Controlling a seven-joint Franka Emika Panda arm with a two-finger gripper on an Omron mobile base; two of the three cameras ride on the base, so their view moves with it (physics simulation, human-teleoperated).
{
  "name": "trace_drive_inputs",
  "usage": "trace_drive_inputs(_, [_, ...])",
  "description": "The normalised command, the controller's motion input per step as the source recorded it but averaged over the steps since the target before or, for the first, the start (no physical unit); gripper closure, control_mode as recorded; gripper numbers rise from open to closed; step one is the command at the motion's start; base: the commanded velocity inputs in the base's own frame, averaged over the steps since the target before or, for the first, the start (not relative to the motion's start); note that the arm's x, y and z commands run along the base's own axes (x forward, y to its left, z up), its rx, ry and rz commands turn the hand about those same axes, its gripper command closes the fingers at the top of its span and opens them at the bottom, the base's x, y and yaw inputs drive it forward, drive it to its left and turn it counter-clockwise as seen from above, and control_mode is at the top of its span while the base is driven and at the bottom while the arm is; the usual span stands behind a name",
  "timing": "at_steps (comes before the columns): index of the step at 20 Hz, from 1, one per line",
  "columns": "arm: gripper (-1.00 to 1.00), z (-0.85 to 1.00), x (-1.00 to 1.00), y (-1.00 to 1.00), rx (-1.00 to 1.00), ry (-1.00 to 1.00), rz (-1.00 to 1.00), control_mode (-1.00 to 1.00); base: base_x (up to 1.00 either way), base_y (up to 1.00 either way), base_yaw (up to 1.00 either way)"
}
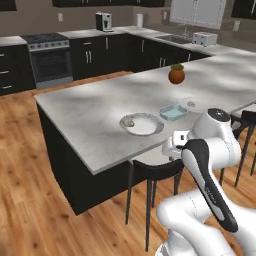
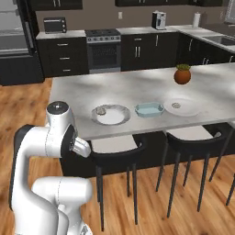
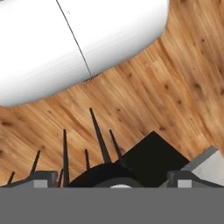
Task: Place two dumplings into each of the tupperware containers and then place the containers in the fridge.
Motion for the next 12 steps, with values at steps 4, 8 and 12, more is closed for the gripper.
trace_drive_inputs(4, [-1.0,0.0,0.0,0.0,0.0,0.0,0.0,1.0,-0.03,-0.68,0.0])
trace_drive_inputs(8, [-1.0,0.0,0.0,0.0,0.0,0.0,0.0,1.0,0.0,-0.53,0.0])
trace_drive_inputs(12, [-1.0,0.0,0.0,0.0,0.0,0.0,0.0,1.0,0.11,-0.61,0.0])
